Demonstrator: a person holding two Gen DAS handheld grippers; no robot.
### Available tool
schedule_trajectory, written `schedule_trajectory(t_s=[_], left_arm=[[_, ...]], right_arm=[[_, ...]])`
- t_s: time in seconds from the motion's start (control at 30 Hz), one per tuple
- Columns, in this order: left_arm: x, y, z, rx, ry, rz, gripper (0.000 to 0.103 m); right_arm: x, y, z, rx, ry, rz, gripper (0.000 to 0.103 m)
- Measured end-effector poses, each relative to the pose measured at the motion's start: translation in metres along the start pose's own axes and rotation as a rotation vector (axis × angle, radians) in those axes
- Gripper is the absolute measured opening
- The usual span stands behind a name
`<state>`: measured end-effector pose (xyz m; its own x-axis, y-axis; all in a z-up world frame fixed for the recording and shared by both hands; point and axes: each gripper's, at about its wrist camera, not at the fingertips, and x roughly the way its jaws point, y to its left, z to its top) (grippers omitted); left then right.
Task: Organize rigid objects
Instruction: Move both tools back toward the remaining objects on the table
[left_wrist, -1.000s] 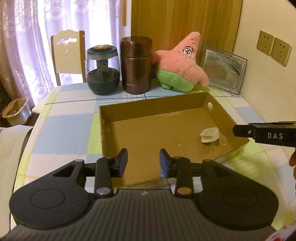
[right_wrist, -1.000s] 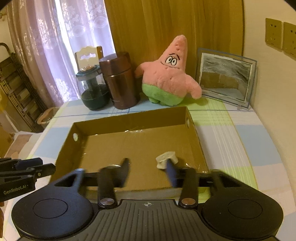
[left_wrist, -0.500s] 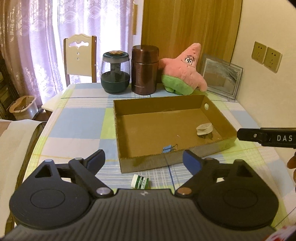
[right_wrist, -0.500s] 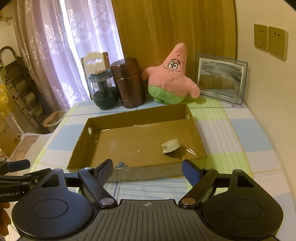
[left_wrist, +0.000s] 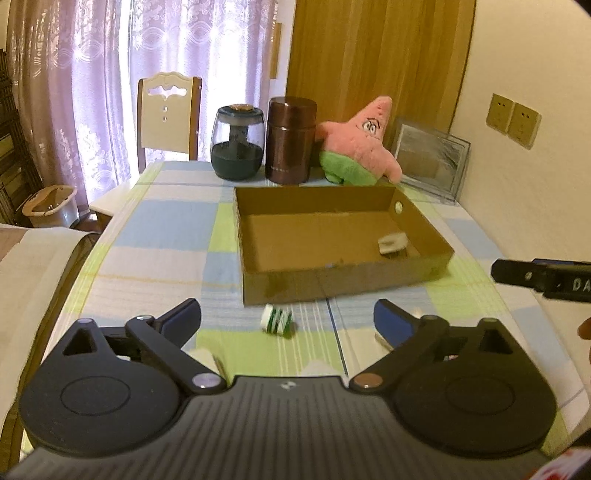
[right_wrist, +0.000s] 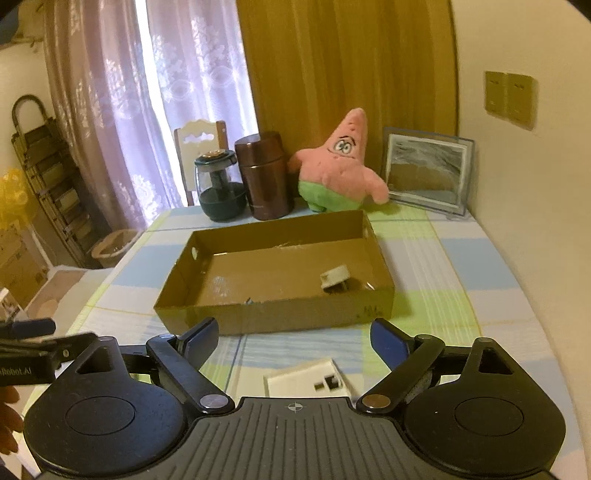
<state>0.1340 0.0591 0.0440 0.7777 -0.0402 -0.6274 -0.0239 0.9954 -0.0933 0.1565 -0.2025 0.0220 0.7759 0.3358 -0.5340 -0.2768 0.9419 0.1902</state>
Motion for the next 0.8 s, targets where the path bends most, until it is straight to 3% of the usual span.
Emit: schedule_trajectory(t_s=[0.37, 0.8], left_arm=[[-0.027, 0.001, -0.052, -0.009, 0.032, 0.058, 0.101], [-0.039, 0.019, -0.081, 0.016, 0.040, 0.125, 0.101]], right_arm=[[-0.048, -0.004, -0.059, 0.102, -0.018, -0.051, 0.087], [-0.044, 0.036, -0.106, -0.005, 0.025, 0.008, 0.087]])
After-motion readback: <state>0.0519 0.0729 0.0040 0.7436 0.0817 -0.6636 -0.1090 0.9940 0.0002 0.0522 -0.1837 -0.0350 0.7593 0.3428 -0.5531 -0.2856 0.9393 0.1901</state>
